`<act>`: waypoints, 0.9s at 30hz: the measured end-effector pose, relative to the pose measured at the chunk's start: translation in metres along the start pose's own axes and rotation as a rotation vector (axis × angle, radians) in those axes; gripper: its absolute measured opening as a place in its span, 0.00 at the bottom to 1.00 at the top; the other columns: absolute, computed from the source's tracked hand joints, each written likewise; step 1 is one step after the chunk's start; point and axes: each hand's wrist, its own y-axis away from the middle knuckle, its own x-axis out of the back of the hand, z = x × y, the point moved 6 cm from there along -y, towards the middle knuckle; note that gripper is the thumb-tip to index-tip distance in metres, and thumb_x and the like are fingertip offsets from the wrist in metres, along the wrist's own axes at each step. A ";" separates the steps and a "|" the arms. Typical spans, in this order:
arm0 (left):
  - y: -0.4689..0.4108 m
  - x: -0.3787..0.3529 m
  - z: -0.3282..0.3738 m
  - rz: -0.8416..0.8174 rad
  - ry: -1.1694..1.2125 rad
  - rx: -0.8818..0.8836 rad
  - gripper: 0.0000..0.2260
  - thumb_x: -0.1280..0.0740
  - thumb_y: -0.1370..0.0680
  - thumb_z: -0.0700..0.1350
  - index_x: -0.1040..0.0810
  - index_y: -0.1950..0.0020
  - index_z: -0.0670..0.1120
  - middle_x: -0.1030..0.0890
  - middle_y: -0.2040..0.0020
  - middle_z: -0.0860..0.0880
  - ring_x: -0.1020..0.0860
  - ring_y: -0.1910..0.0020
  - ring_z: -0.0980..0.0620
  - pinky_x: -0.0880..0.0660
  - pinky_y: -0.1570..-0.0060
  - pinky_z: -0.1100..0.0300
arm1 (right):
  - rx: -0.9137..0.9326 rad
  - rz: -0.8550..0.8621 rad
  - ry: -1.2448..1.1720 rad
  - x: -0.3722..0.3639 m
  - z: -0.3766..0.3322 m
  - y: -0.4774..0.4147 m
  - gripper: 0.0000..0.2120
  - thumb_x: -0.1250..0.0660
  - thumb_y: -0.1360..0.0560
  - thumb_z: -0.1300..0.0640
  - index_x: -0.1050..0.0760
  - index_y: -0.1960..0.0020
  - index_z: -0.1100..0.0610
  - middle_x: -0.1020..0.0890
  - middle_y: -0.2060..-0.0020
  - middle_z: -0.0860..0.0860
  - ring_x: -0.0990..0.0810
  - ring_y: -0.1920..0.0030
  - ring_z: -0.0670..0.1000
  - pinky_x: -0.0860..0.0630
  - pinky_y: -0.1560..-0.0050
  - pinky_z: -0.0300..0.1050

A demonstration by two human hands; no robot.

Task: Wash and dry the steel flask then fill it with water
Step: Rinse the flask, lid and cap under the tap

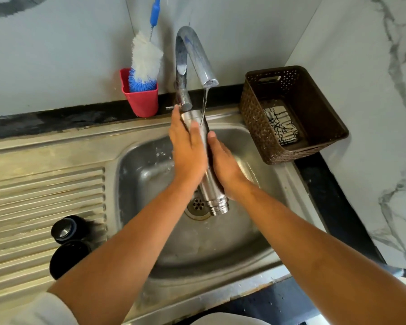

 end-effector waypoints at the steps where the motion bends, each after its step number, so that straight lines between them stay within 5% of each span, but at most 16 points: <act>1: 0.014 -0.007 -0.003 -0.088 -0.097 -0.066 0.26 0.46 0.12 0.50 0.48 0.14 0.52 0.45 0.15 0.50 0.47 0.17 0.57 0.49 0.21 0.67 | 0.004 0.028 -0.054 0.001 -0.006 -0.003 0.30 0.49 0.18 0.30 0.21 0.33 0.47 0.13 0.44 0.52 0.14 0.44 0.51 0.19 0.38 0.56; 3: 0.041 -0.015 -0.011 -0.231 -0.160 -0.105 0.28 0.47 0.11 0.46 0.56 0.14 0.53 0.59 0.14 0.54 0.60 0.19 0.68 0.58 0.28 0.78 | -0.028 0.098 -0.151 0.007 -0.014 -0.008 0.27 0.49 0.15 0.36 0.21 0.33 0.50 0.13 0.45 0.53 0.14 0.44 0.51 0.19 0.36 0.55; 6: 0.063 -0.014 -0.014 -0.292 -0.092 -0.071 0.27 0.48 0.11 0.47 0.56 0.14 0.54 0.60 0.14 0.55 0.59 0.24 0.76 0.53 0.29 0.80 | -0.064 0.085 -0.154 0.010 -0.007 -0.006 0.27 0.47 0.17 0.32 0.19 0.35 0.48 0.12 0.47 0.51 0.13 0.46 0.51 0.18 0.38 0.54; 9: 0.036 -0.003 -0.008 -0.207 0.105 0.064 0.27 0.44 0.12 0.55 0.49 0.14 0.55 0.39 0.17 0.51 0.37 0.21 0.61 0.35 0.26 0.65 | -0.139 -0.048 -0.218 0.005 0.004 0.007 0.32 0.44 0.21 0.27 0.17 0.36 0.49 0.12 0.46 0.56 0.13 0.44 0.58 0.18 0.38 0.59; 11: 0.004 0.008 -0.005 -0.124 0.183 0.192 0.24 0.40 0.14 0.58 0.36 0.19 0.55 0.22 0.29 0.52 0.21 0.35 0.60 0.24 0.36 0.61 | -0.172 -0.144 -0.288 -0.005 0.004 0.017 0.33 0.43 0.22 0.27 0.18 0.35 0.50 0.13 0.45 0.59 0.14 0.43 0.61 0.19 0.37 0.61; 13: -0.008 0.008 0.005 -0.111 0.143 0.148 0.22 0.41 0.14 0.59 0.32 0.21 0.55 0.19 0.35 0.54 0.19 0.40 0.61 0.23 0.37 0.60 | -0.116 -0.083 -0.266 -0.006 -0.001 0.014 0.32 0.41 0.22 0.27 0.18 0.35 0.50 0.12 0.46 0.56 0.13 0.44 0.58 0.19 0.38 0.59; 16: 0.012 -0.008 0.016 -0.160 -0.028 -0.039 0.26 0.45 0.12 0.55 0.46 0.15 0.53 0.34 0.19 0.52 0.34 0.23 0.61 0.36 0.24 0.59 | 0.051 0.132 -0.168 0.006 -0.024 0.006 0.28 0.42 0.19 0.30 0.18 0.37 0.50 0.11 0.49 0.50 0.12 0.49 0.48 0.15 0.45 0.50; 19: 0.039 -0.017 0.006 -0.243 -0.091 -0.121 0.28 0.47 0.13 0.53 0.51 0.14 0.50 0.48 0.14 0.53 0.50 0.16 0.59 0.50 0.18 0.57 | 0.044 0.182 -0.213 0.017 -0.030 0.000 0.27 0.41 0.19 0.31 0.17 0.39 0.51 0.11 0.52 0.50 0.12 0.54 0.46 0.16 0.55 0.41; 23: 0.030 -0.008 0.008 -0.183 0.040 0.040 0.29 0.41 0.14 0.58 0.46 0.15 0.55 0.33 0.20 0.51 0.31 0.24 0.56 0.33 0.25 0.56 | -0.087 -0.088 -0.281 0.005 -0.017 0.011 0.34 0.37 0.25 0.25 0.18 0.35 0.51 0.12 0.46 0.57 0.13 0.45 0.58 0.18 0.39 0.59; 27: -0.010 0.006 0.007 -0.112 0.373 0.437 0.28 0.25 0.25 0.62 0.23 0.31 0.46 0.14 0.44 0.44 0.13 0.50 0.49 0.17 0.51 0.53 | -0.243 -0.402 -0.461 -0.005 -0.011 0.032 0.42 0.39 0.25 0.24 0.19 0.41 0.64 0.17 0.53 0.65 0.16 0.60 0.61 0.16 0.55 0.54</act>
